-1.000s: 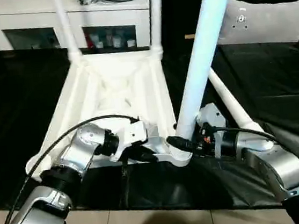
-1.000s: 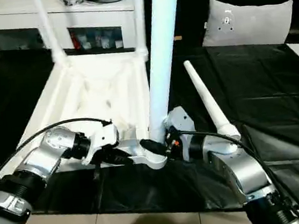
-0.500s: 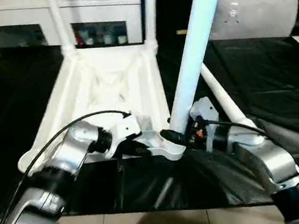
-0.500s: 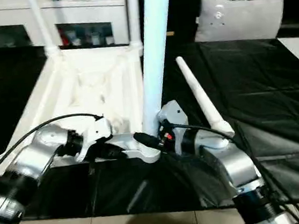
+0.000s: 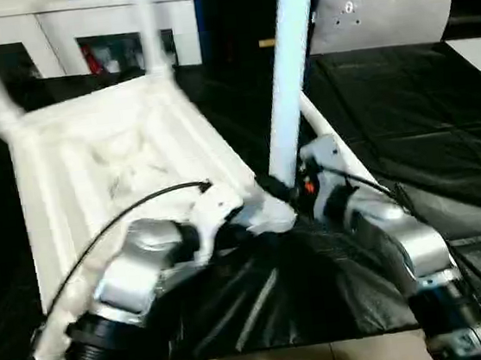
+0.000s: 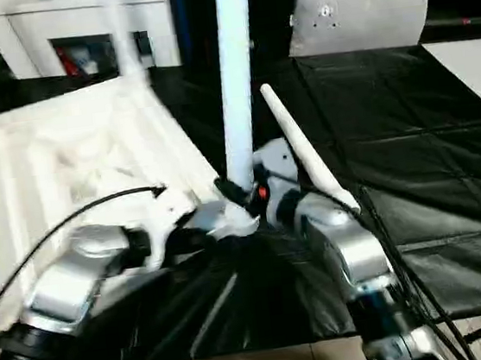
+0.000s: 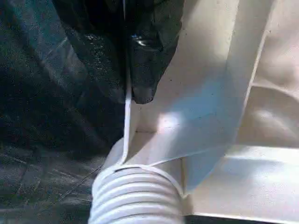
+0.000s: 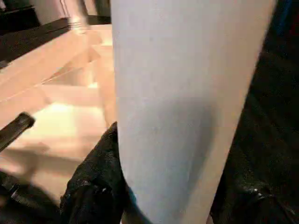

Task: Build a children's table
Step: Insert table leg to table base

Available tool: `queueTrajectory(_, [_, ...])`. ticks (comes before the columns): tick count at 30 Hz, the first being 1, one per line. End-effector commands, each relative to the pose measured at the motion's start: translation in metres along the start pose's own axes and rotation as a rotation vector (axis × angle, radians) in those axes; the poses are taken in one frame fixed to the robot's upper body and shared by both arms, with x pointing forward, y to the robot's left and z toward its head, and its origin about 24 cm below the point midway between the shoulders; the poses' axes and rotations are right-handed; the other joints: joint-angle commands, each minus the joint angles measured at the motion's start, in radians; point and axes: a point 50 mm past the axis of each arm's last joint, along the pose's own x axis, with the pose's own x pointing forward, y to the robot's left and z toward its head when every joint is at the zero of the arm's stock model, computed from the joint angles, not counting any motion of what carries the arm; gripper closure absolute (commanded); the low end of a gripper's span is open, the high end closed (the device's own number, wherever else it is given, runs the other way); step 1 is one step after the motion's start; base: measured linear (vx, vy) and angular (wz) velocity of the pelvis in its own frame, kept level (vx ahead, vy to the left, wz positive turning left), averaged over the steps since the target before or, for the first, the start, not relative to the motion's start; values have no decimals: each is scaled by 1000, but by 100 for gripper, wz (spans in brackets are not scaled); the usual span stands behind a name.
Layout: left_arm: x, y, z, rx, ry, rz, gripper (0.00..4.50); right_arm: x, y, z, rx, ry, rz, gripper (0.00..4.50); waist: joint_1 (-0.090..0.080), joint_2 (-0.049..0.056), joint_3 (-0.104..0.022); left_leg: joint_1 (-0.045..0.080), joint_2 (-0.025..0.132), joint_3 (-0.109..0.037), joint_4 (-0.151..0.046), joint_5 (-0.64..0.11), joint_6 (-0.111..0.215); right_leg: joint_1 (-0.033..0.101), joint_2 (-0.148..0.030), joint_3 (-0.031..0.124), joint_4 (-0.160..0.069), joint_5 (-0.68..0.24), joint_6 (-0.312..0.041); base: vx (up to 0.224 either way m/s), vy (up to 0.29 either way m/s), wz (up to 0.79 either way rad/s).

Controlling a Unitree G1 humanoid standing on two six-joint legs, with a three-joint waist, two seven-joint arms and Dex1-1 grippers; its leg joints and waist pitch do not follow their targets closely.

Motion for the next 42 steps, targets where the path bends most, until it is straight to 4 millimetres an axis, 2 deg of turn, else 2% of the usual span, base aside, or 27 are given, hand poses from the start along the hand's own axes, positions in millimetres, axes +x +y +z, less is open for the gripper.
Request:
queueTrajectory(1, [-5,1,29,95,-91,12,450,-5,1,-49,75,237,-15,260,13,13,-70,-5,15,6,-52,-64,64,67,-47,52,-43,-8,-298,0,0,0])
queueTrajectory(2, [-5,3,28,96,-79,32,450,-5,3,-51,67,246,0,260,19,10,-75,-4,16,6,-51,-64,64,70,-48,52,-41,-24,-290,0,0,0])
queueTrajectory(4, [-7,7,26,92,-63,65,450,-6,5,-53,63,255,18,260,24,13,-75,-3,17,5,-50,-57,60,69,-47,52,-40,-33,-278,0,0,0])
queueTrajectory(12, [-19,20,13,82,-17,146,450,-13,5,-56,64,240,13,260,29,10,-77,-3,13,6,-45,-82,45,69,-45,54,-38,-70,-259,0,0,0])
queueTrajectory(16, [-22,22,10,126,-49,92,450,-22,1,-57,72,198,12,260,30,8,-77,-4,13,4,-44,-96,46,67,-46,53,-41,-108,-247,0,0,0])
queueTrajectory(22, [-27,22,4,183,-71,-25,450,-33,-3,-62,90,181,44,260,42,11,-79,0,15,5,-42,-85,54,63,-43,54,-33,-76,-246,0,0,0])
queueTrajectory(23, [-29,25,2,216,-53,-69,450,-38,-4,-63,87,198,75,260,46,11,-72,0,11,5,-43,-102,54,61,-41,53,-39,-103,-242,0,0,0])
queueTrajectory(29, [-31,34,3,270,-33,-105,450,-46,-6,-64,61,254,139,260,50,10,-69,5,14,4,-46,-179,22,56,-44,56,-45,-207,-216,0,0,0])
queueTrajectory(30, [-30,36,7,309,-32,-154,450,-53,-8,-68,11,335,194,260,54,17,-65,8,11,4,-46,-188,23,52,-40,55,-50,-224,-206,0,0,0])
queueTrajectory(32, [-30,36,8,318,-35,-174,450,-56,-9,-70,-5,363,211,260,62,12,-67,11,13,6,-44,-187,23,51,-41,60,-46,-202,-206,0,0,0])
queueTrajectory(33, [-29,35,8,330,-31,-199,450,-57,-10,-71,-26,390,226,260,63,15,-66,9,14,6,-45,-186,22,51,-42,60,-44,-196,-208,0,0,0])
queueTrajectory(37, [-27,34,7,364,-20,-253,450,-55,-13,-72,-75,444,270,260,64,10,-65,3,12,3,-46,-184,19,55,-42,58,-42,-202,-204,0,0,0])
queueTrajectory(38, [-26,33,7,374,-14,-272,450,-54,-12,-71,-89,465,300,260,63,9,-60,3,13,5,-46,-184,21,51,-43,61,-44,-198,-207,0,0,0])
queueTrajectory(40, [-25,32,6,380,-11,-285,450,-54,-12,-71,-97,478,319,260,62,8,-61,3,13,4,-46,-181,26,53,-42,60,-42,-193,-213,0,0,0])
queueTrajectory(41, [-23,33,6,390,-5,-295,450,-53,-12,-70,-101,496,344,260,59,0,-54,0,14,5,-48,-182,29,50,-42,61,-44,-195,-211,0,0,0])
queueTrajectory(42, [-22,33,6,394,-2,-295,450,-53,-12,-70,-104,502,357,260,61,3,-55,1,12,4,-47,-183,31,51,-41,60,-43,-204,-211,0,0,0])
